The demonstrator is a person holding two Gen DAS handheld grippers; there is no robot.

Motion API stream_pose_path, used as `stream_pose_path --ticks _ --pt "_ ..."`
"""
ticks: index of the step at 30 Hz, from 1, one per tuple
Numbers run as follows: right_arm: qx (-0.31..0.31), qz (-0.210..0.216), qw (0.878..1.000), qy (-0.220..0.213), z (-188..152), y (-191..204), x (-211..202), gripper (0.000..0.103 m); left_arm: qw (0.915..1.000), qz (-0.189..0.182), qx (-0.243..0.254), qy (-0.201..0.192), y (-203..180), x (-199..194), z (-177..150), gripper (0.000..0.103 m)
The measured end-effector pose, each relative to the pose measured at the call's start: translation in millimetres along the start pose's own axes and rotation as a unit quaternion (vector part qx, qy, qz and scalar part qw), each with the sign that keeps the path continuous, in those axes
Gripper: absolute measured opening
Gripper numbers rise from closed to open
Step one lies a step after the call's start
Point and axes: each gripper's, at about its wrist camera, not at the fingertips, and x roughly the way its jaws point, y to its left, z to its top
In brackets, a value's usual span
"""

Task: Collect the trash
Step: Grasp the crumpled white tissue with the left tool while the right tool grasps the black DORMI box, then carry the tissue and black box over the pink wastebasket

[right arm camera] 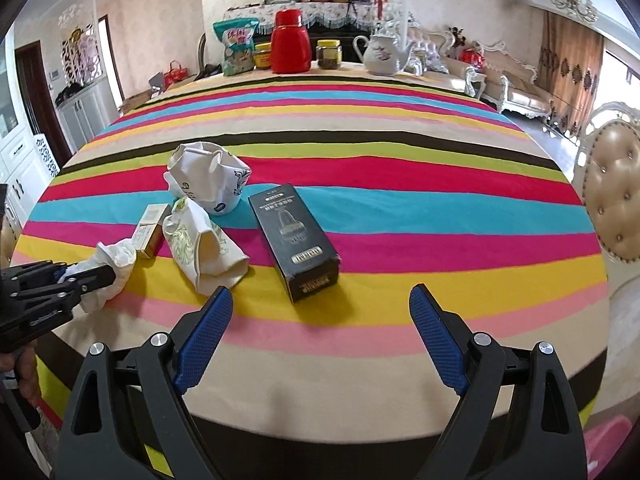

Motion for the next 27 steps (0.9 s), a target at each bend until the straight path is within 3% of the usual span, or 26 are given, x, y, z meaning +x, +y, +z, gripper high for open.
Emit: stream_pose_path --ticks 6,12,17,21,27 --pt "-0.016 -0.006 1.000 0.020 13 9 29 0.084 0.9998 -0.011 -0.003 -0.016 -2 -4 7 0.023" --pt "-0.022 -0.007 0.999 0.039 24 12 51 0.073 0.9994 -0.018 -0.007 -0.030 -1 -10 13 0.023" --pt "-0.024 -0.002 0.999 0.049 33 11 65 0.072 0.9992 -0.019 -0.010 -0.035 0 -11 16 0.023" --pt "-0.029 0.007 0.998 0.061 34 14 72 0.050 0.9990 -0.018 -0.015 -0.038 1 -12 15 0.023" --pt "-0.027 0.017 0.998 0.059 31 15 66 0.039 0.9988 -0.018 -0.015 -0.042 -2 -14 15 0.023"
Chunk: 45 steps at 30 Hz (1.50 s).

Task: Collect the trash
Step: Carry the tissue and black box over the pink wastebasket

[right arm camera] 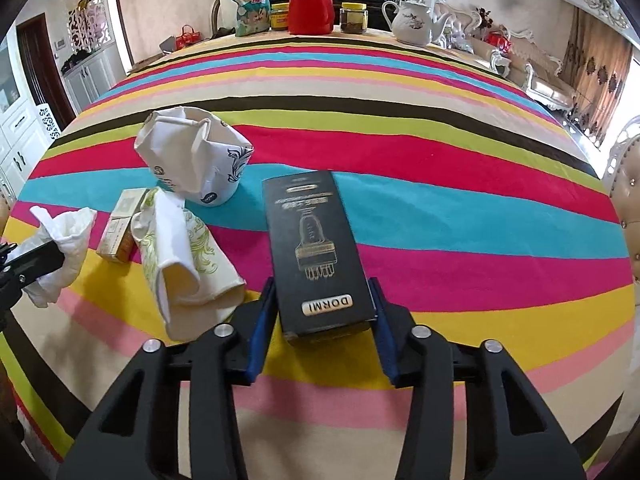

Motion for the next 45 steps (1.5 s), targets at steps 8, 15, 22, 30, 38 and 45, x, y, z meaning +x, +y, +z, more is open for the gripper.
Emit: stream_pose_path --ticks 8,15,22,30,38,45 --pt "0.021 0.006 1.000 -0.020 -17 -6 -24 0.038 1.0000 -0.003 0.006 -0.007 -9 -8 -3 0.023" --pt "0.047 0.006 0.998 -0.041 -35 -16 -51 0.038 0.9997 -0.010 0.015 -0.018 -20 -21 -6 0.023" --pt "0.066 -0.003 0.996 -0.062 -59 -28 -82 0.038 0.9989 -0.021 0.030 -0.028 -39 -35 -10 0.023" --pt "0.079 -0.020 0.993 -0.081 -85 -43 -117 0.038 0.9973 -0.039 0.049 -0.039 -67 -45 -15 0.023" --pt "0.099 -0.043 0.990 -0.091 -115 -63 -148 0.038 0.9939 -0.066 0.073 -0.049 -104 -55 -19 0.023" --pt "0.118 -0.075 0.985 -0.099 -140 -83 -173 0.038 0.9896 -0.096 0.095 -0.050 -137 -58 -24 0.023"
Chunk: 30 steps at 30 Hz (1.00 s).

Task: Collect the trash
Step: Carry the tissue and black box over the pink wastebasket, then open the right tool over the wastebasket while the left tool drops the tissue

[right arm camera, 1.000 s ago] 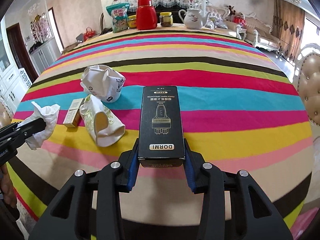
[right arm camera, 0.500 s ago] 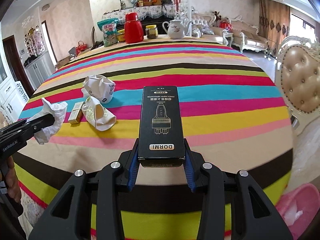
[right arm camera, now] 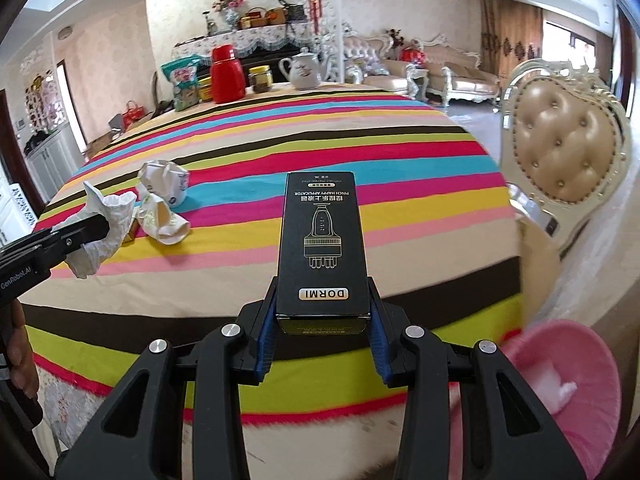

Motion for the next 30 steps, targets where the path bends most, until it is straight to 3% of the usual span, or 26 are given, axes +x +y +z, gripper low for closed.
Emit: stream_pose_path --ticks 15,30 --pt "0.042 -0.053 0.998 -0.015 -36 -55 -46 0.038 0.9949 -0.081 0.059 0.006 -93 13 -6 0.023" --pt "0.105 -0.119 0.987 -0.032 -69 -139 -84 0.039 0.9777 -0.168 0.121 0.035 -208 32 -25 0.023"
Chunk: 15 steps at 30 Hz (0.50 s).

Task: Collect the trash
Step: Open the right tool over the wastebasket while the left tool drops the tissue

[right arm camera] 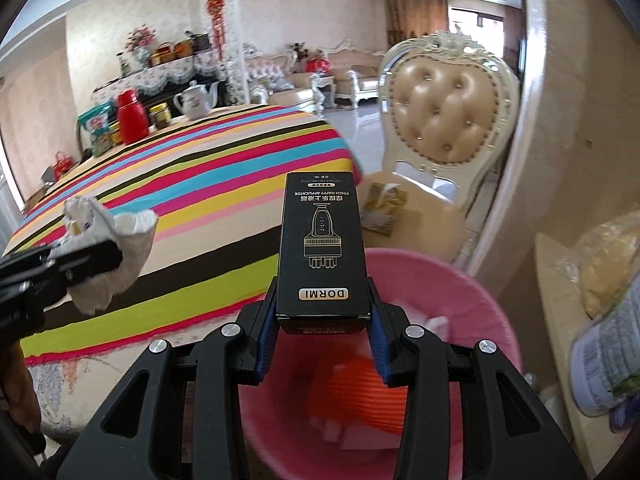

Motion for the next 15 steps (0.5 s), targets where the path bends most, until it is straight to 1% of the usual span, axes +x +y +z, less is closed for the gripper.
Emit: stream_pose_path --ticks 8,15 --pt "0.020 -0.029 0.999 0.004 -3 -38 0 0.039 0.9992 -0.033 0.019 0.011 -39 26 7 0.023" --pt "0.033 -0.044 0.998 0.005 -6 -56 -4 0.039 0.9974 -0.062 0.031 0.021 -61 39 11 0.023"
